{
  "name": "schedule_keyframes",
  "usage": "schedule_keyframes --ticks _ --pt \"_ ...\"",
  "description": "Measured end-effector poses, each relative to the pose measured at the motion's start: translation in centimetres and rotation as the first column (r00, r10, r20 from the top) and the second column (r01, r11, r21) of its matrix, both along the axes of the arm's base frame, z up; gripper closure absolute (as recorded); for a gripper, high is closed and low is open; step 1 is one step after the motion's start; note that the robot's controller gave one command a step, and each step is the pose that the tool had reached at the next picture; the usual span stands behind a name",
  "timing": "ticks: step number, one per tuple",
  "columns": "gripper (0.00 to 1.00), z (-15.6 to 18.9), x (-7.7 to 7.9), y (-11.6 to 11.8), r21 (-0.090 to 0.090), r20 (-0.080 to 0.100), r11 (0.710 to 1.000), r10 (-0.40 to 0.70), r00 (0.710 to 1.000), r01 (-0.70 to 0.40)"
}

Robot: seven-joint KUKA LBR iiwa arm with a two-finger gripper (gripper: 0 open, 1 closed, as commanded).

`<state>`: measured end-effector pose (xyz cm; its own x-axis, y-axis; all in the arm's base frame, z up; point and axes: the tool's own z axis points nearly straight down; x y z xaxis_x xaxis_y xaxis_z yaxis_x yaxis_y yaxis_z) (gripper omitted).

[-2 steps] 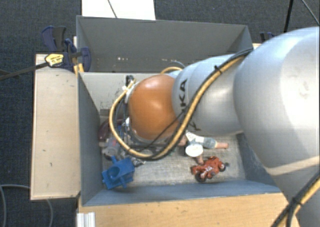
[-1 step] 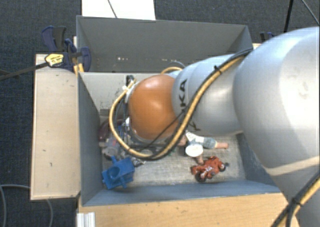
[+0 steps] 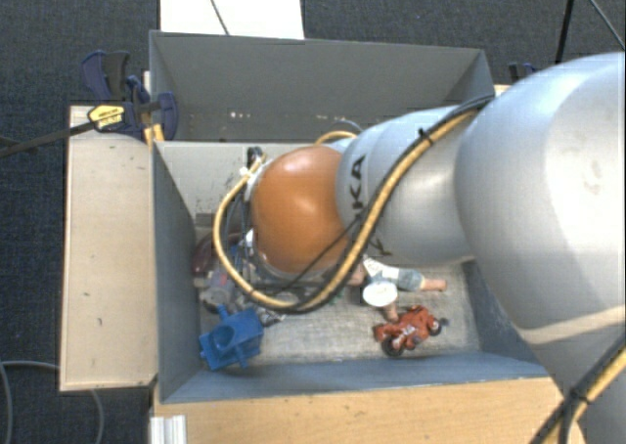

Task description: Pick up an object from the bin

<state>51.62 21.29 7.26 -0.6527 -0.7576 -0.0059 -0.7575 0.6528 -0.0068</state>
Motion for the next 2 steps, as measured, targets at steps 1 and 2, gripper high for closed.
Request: schedule_keyframes --ticks 1,2 --pt "1.00 0.0 0.0 0.0 0.000 0.000 1.000 -0.001 1.000 0.001" --pt "1.00 2.9 -0.2 0.1 -0.001 -0.013 1.000 -0.013 1.000 0.013"
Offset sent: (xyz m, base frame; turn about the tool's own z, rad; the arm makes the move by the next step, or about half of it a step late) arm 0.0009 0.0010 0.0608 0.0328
